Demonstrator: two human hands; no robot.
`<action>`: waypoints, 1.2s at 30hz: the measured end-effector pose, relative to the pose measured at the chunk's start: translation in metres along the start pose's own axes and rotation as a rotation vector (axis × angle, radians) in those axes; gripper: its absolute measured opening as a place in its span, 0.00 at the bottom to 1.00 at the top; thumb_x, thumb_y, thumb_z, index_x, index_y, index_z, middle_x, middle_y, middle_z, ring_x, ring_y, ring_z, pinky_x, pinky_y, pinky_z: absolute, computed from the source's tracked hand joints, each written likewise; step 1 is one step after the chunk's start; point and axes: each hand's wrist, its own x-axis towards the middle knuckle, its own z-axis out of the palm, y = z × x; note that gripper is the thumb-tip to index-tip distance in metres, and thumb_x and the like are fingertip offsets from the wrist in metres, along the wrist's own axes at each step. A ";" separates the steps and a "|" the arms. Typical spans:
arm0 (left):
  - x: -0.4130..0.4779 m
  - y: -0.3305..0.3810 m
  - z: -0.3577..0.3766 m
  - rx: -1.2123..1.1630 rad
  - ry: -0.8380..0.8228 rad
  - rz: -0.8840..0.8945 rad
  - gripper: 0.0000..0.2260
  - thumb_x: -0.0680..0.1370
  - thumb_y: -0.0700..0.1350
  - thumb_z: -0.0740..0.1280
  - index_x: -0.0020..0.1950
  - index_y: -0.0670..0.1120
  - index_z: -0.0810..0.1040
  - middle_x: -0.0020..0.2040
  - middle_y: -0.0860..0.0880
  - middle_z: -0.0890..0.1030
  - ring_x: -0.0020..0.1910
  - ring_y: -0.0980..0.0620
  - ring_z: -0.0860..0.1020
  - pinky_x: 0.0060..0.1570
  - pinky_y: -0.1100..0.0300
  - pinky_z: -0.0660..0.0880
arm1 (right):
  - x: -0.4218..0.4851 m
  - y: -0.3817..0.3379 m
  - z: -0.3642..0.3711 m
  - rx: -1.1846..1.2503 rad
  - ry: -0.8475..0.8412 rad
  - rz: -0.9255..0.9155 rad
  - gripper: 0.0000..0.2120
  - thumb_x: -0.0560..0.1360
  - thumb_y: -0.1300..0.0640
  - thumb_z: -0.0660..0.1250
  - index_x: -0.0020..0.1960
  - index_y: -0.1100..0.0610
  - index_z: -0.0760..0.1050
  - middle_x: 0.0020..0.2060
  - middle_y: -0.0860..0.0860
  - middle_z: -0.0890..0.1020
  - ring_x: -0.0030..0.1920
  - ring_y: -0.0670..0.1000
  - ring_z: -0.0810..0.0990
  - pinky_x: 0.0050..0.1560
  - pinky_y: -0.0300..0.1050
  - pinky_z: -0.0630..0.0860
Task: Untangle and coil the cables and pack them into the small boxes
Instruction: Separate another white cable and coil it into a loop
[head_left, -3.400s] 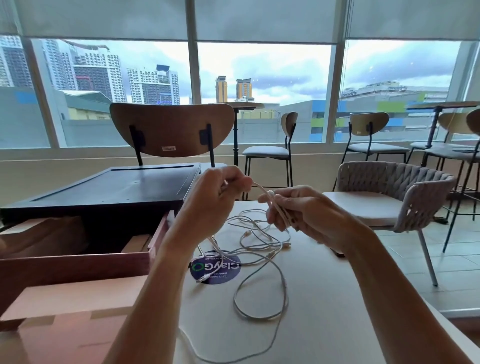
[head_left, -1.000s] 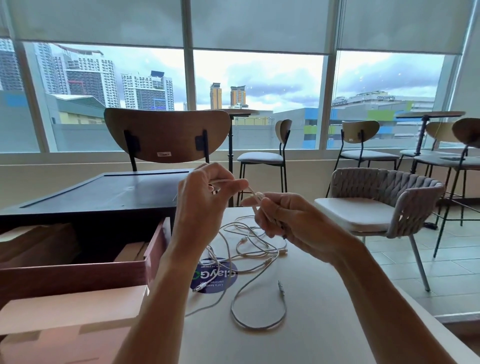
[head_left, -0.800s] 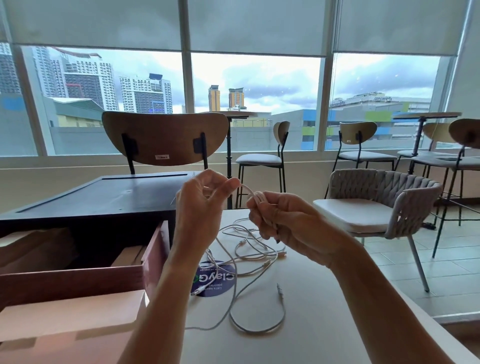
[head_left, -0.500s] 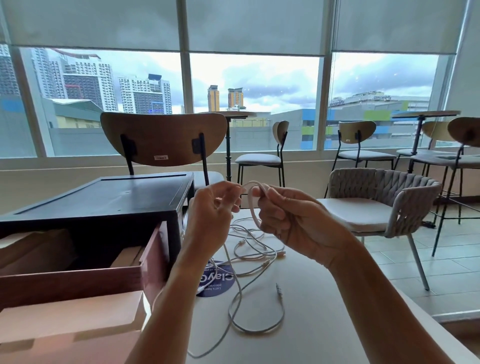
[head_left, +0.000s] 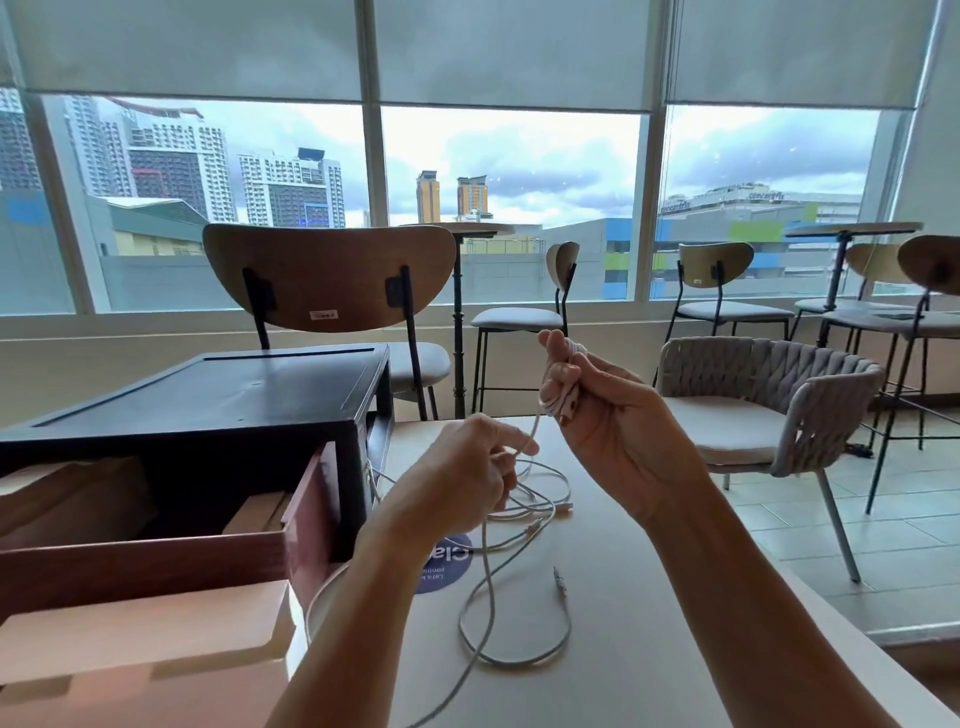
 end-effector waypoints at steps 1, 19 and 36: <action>-0.001 0.001 -0.001 -0.004 -0.029 -0.021 0.13 0.83 0.35 0.61 0.59 0.47 0.82 0.38 0.47 0.79 0.35 0.54 0.78 0.41 0.56 0.83 | 0.000 0.000 0.001 0.003 0.030 -0.014 0.28 0.62 0.67 0.78 0.60 0.72 0.76 0.50 0.59 0.80 0.40 0.49 0.80 0.47 0.42 0.80; -0.016 0.014 -0.016 0.348 -0.313 -0.071 0.10 0.82 0.47 0.65 0.62 0.54 0.80 0.44 0.54 0.82 0.41 0.56 0.79 0.48 0.59 0.79 | -0.006 -0.004 0.011 -0.285 0.319 -0.007 0.12 0.82 0.66 0.56 0.60 0.68 0.74 0.52 0.60 0.85 0.39 0.49 0.84 0.44 0.41 0.82; 0.007 -0.010 -0.013 -0.323 0.247 0.103 0.18 0.84 0.38 0.59 0.70 0.53 0.73 0.64 0.49 0.79 0.64 0.53 0.76 0.65 0.50 0.75 | -0.011 -0.001 0.011 -0.679 0.154 0.291 0.10 0.81 0.66 0.58 0.57 0.67 0.77 0.47 0.59 0.85 0.39 0.49 0.81 0.43 0.37 0.80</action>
